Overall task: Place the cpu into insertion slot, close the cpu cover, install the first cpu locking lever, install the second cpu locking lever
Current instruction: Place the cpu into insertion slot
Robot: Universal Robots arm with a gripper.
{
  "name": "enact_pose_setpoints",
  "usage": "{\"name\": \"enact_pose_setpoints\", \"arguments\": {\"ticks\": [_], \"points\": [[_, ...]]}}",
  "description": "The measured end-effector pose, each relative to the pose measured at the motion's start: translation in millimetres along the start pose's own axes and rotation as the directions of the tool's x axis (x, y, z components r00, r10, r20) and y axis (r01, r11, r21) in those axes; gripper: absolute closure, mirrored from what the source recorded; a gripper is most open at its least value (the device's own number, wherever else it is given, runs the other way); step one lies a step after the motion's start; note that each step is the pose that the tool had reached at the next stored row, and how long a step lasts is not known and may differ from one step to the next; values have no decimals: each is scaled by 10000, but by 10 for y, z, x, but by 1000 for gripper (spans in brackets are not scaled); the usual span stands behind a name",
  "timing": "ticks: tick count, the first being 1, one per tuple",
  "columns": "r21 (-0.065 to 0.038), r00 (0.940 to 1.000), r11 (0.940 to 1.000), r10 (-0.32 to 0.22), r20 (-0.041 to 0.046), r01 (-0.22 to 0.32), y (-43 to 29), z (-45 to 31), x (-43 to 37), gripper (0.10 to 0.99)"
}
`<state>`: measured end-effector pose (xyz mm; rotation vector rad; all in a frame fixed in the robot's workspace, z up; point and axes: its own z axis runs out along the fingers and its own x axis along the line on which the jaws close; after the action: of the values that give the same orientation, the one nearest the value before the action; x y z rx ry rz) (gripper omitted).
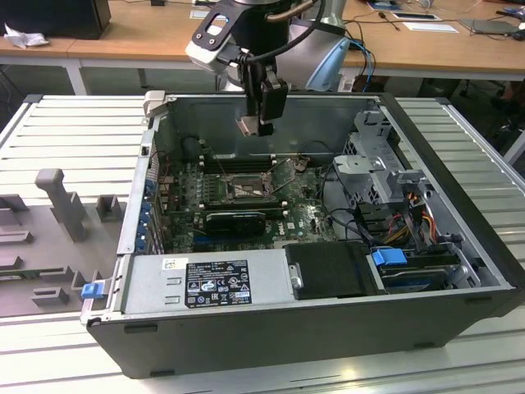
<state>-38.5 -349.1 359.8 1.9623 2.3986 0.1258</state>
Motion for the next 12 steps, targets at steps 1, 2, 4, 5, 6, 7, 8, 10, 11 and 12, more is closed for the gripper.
{"name": "enact_pose_setpoints", "arguments": {"ticks": [1,2,4,5,6,7,8,10,11,12], "points": [[-3,9999,9999,128,11,-128,0,1,0,557],[-7,9996,9996,297,26,-297,0,2,0,557],[-13,9986,9987,518,45,-518,0,4,0,557],[-16,9981,9981,610,52,-610,0,6,0,557],[-17,9977,9977,683,59,-682,-1,9,0,557],[-18,9972,9972,750,66,-750,-1,17,0,557],[-19,9970,9970,771,68,-770,-2,25,0,557],[-20,9968,9968,794,69,-794,-4,50,-1,557],[-20,9968,9968,801,69,-801,-6,67,-1,557],[-20,9967,9967,806,70,-806,-8,92,-2,557]]}}
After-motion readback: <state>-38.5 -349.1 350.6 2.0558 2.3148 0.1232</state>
